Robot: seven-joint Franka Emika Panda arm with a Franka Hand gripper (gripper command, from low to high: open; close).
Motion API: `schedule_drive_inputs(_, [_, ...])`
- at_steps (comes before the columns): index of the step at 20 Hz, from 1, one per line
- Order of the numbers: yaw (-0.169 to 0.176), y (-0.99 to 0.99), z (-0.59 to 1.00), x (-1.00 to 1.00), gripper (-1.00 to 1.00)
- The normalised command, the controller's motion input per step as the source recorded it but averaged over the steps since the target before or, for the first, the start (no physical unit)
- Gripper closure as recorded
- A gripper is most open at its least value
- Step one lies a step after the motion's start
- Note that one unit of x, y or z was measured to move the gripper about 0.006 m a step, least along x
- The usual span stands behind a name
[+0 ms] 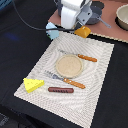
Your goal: Interact with the objects in diverse but meaningful ways.
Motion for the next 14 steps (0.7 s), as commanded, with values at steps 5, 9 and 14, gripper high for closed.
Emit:
schedule_drive_inputs(5, [0.0, -0.59, -0.43, -0.77, 1.0])
schedule_drive_inputs(9, [-0.008, -0.56, -0.38, -0.79, 1.0])
schedule_drive_inputs(14, [-0.03, -0.47, -0.24, -0.84, 1.0])
